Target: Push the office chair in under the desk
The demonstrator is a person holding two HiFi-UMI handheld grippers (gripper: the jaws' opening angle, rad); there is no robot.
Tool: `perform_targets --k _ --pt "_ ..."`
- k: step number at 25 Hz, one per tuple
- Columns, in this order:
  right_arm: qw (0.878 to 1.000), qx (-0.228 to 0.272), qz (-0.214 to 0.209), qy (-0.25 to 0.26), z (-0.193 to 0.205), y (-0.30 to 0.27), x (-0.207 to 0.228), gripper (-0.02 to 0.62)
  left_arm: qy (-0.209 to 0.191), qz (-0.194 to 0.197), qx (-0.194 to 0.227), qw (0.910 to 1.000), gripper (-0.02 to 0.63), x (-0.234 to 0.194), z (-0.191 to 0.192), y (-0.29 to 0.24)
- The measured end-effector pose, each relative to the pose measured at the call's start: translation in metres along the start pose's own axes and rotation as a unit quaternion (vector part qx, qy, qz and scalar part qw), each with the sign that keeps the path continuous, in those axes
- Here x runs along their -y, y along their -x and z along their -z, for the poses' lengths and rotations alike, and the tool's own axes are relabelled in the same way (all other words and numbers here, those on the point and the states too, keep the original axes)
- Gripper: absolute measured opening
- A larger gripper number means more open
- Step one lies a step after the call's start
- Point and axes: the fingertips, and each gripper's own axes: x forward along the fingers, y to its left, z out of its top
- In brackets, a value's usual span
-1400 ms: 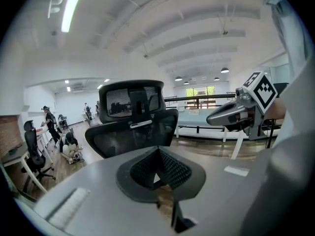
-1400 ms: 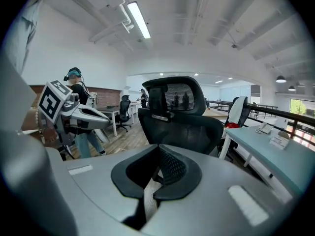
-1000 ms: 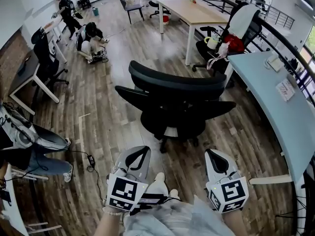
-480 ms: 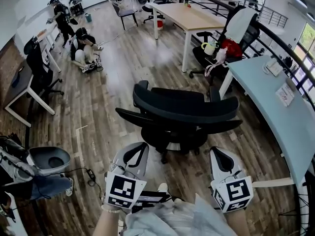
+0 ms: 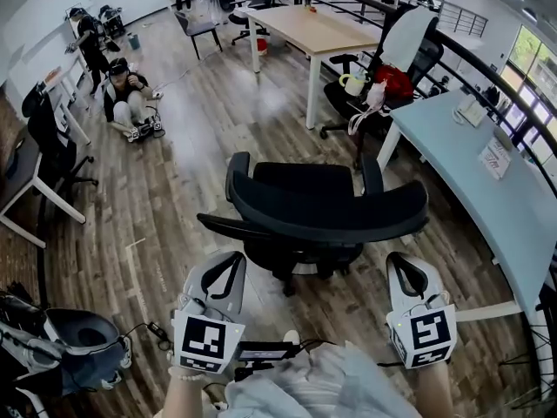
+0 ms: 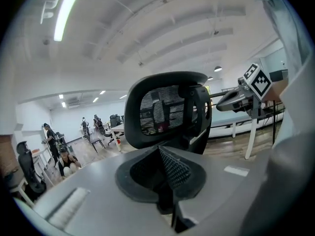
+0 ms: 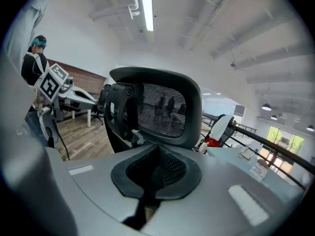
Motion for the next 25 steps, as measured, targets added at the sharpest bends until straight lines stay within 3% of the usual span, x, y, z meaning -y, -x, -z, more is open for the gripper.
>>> perform_targets --k 6,11,15,19,25 --pt "0.998 -0.019 0.007 0.052 -0.001 -0.005 0.021 0.022 -0.057 0.023 -0.008 0.9981 0.005 -0.018 -0.003 -0.007" --pt "0.994 -0.042 -0.008 0.098 0.001 -0.014 0.038 0.109 -0.121 0.048 -0.028 0.9911 0.014 -0.025 -0.005 -0.013" --pt "0.986 -0.074 -0.039 0.141 0.01 -0.024 0.05 0.17 -0.146 0.084 -0.051 0.9845 0.106 -0.022 0.002 -0.018" --pt "0.97 -0.119 -0.083 0.196 0.028 -0.04 0.061 0.19 -0.188 0.105 -0.078 0.9734 0.145 -0.022 0.006 -0.033" --pt "0.933 -0.171 -0.158 0.273 0.053 -0.059 0.061 0.204 -0.237 0.139 -0.131 0.9526 0.156 -0.019 0.024 -0.049"
